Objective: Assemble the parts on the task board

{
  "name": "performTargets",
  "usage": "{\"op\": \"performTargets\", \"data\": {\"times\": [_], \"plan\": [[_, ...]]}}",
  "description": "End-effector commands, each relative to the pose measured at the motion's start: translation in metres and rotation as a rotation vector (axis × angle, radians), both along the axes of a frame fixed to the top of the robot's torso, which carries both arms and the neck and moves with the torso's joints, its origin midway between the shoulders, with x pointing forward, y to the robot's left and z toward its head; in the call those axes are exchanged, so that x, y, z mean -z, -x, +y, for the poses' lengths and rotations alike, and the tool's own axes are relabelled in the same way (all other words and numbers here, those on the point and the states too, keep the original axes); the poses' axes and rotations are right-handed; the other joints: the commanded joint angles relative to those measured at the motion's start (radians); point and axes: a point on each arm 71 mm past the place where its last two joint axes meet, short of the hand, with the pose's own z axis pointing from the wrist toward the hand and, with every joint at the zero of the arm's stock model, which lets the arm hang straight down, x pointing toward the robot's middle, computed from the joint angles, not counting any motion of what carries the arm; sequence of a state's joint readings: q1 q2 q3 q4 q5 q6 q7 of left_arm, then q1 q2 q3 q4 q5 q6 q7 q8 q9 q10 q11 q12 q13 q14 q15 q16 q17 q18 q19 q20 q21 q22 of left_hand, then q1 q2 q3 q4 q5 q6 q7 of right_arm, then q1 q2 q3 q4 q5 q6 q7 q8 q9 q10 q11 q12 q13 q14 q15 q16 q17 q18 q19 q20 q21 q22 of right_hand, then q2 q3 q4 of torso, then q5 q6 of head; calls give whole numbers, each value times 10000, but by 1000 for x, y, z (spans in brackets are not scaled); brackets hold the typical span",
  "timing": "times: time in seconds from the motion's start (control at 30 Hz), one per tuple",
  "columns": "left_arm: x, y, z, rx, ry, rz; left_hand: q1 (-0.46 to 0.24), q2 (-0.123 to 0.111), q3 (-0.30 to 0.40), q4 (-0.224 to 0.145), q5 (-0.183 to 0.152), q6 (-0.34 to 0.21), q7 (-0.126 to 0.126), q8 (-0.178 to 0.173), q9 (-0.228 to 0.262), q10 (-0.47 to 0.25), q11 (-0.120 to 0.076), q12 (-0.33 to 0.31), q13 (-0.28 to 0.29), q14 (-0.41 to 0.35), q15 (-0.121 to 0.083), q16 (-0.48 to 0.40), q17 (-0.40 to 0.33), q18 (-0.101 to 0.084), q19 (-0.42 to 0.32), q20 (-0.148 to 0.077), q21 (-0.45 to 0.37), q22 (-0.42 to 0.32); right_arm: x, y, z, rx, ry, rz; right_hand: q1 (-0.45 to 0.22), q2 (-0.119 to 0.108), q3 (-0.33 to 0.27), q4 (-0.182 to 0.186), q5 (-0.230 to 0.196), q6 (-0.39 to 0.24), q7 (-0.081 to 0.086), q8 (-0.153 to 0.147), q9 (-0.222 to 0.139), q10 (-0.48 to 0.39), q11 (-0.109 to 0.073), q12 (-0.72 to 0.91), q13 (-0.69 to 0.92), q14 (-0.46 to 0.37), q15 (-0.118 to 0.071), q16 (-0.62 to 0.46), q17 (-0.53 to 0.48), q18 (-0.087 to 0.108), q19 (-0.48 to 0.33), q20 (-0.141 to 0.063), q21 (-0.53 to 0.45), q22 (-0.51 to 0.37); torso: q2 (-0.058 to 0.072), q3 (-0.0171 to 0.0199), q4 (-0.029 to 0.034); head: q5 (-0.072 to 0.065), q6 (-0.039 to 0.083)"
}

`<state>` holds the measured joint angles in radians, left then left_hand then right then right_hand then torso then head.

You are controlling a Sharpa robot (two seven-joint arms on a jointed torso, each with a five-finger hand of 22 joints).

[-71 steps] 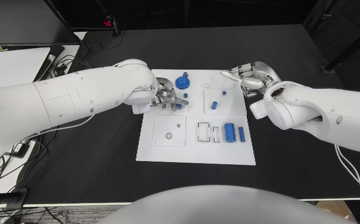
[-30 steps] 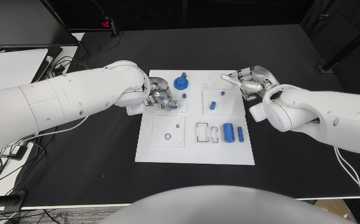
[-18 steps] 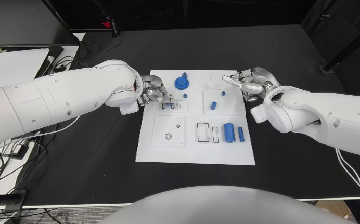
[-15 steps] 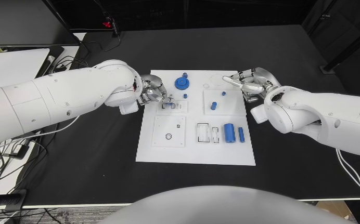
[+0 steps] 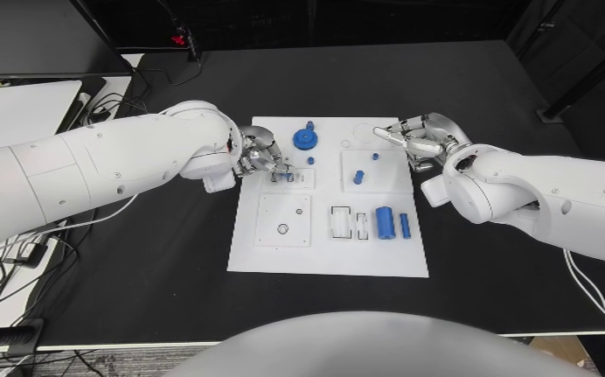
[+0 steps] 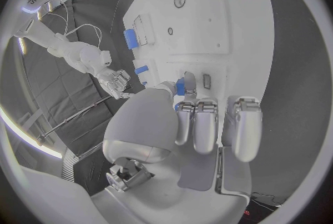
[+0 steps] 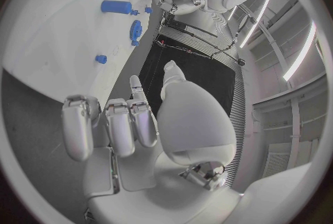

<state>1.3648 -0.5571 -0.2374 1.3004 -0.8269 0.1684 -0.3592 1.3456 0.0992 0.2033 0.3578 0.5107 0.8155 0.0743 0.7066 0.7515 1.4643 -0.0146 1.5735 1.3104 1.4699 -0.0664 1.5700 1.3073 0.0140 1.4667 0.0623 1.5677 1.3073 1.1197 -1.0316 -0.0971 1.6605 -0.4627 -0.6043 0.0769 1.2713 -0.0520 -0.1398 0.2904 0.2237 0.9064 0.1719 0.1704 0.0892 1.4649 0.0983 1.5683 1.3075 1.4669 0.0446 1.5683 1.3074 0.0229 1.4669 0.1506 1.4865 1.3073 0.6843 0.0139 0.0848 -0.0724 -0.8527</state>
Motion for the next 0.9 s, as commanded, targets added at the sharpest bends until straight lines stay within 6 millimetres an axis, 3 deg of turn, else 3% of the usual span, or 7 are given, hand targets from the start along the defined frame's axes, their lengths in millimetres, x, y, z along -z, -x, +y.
{"op": "performTargets", "data": {"times": [0.03, 0.9], "plan": [[0, -1, -1, -72, -206, -58, 155, 140, 904, -662, 67, 362, -317, -30, 16, 1065, -10, -27, 2604, 1009, -20, 8, 2635, -140, 1041, -36, 31, 2634, -1, 0, 2, -84, -25, -38, -14, 109, -67, -2, 69, -51, -9, 46, 13, 1059, -25, 25, 2633, 1039, -49, 25, 2634, 79, 139, -8, -66, 2191, -4, 1, 10, -3, -5], [4, -1, -7, 12, -822, -142, 187, 15, 1197, -680, 42, 406, -319, -158, 115, 1065, -14, -27, 2604, 1009, -18, 8, 2635, -140, 1041, 13, 31, 2634, -1, 0, 3, -108, -83, -27, -54, 151, -91, 0, 91, -76, -8, 74, 15, 1059, -24, 25, 2633, 1039, -49, 25, 2634, 91, 102, -7, -104, 2175, -1, -3, 5, 40, -52]]}}
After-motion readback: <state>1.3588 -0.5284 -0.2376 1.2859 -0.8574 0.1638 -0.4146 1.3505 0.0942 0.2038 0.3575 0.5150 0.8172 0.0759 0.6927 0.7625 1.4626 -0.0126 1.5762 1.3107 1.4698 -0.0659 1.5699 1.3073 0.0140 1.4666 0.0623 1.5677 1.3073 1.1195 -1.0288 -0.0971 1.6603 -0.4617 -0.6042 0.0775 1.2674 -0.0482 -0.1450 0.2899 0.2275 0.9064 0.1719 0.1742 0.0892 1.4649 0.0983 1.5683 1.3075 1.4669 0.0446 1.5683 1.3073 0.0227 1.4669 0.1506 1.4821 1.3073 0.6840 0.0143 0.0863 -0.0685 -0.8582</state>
